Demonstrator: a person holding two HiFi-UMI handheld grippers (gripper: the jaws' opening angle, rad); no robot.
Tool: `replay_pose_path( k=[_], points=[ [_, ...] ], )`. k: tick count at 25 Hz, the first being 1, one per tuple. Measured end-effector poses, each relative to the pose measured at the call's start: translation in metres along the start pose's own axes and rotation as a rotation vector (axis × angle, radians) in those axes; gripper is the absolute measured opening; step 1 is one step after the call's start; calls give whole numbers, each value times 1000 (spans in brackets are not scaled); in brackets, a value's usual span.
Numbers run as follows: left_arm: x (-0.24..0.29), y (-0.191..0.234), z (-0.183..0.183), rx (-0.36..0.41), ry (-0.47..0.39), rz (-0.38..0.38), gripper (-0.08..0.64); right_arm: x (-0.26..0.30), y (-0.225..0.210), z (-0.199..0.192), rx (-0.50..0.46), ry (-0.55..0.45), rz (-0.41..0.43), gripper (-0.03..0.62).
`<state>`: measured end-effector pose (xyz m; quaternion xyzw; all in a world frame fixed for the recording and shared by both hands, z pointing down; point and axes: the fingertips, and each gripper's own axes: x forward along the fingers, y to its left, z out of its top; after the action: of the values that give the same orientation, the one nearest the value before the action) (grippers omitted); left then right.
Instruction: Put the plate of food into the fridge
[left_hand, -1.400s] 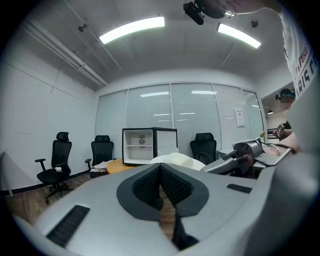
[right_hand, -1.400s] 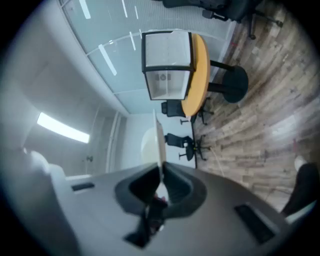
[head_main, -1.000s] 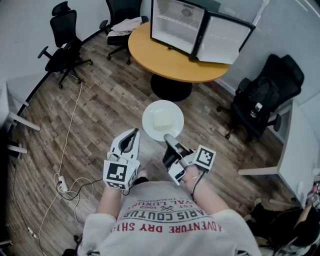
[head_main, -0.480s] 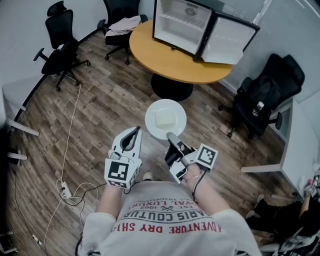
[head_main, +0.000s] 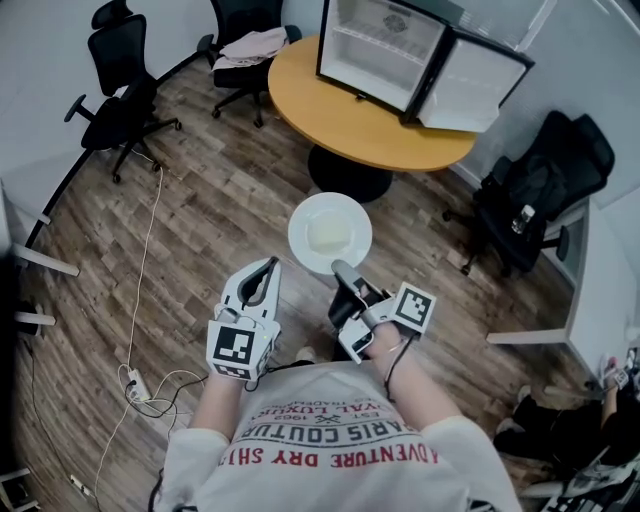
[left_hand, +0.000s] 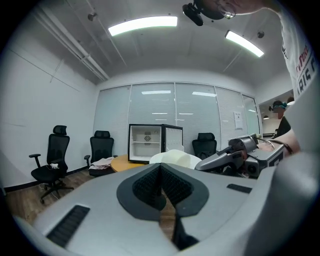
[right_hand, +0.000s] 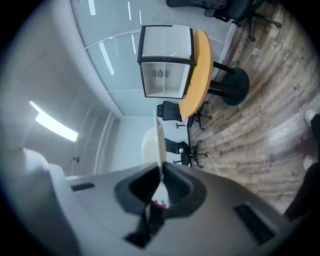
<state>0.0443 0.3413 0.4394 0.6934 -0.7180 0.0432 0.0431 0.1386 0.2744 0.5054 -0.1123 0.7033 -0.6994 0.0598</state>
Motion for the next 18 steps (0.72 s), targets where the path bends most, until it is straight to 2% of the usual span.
replay_pose_path(
  k=[3,9,18],
  points=[
    [8,11,-2,-4,4,13,26,16,0,3,-24,28,-7,38],
    [40,35,-6,-9,11,51,26,53,-9,24,18,72,-4,38],
    [141,78,22,8,-9,103,26,127,1,115,14,119,14,38]
  ],
)
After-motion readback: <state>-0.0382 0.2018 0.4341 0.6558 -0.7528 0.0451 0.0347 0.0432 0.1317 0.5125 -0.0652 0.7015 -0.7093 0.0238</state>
